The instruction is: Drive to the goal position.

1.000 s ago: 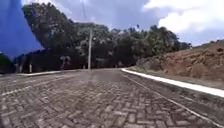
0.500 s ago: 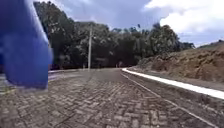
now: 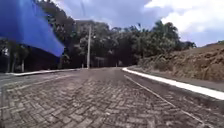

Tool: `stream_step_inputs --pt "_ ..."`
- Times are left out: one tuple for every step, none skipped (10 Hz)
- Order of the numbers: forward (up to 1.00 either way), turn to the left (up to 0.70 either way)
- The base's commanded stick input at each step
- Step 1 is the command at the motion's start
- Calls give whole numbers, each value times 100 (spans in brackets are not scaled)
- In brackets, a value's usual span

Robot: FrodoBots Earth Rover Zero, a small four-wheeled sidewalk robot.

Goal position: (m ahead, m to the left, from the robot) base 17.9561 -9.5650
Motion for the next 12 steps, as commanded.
stream_step_inputs --pt "100 0" --pt "100 0" --pt "100 0" --pt "100 25" --pt "100 6" --pt "100 0" --pt "100 0" --pt "100 0" --pt "100 0" --pt "100 0" --pt "100 0" --pt "100 0"
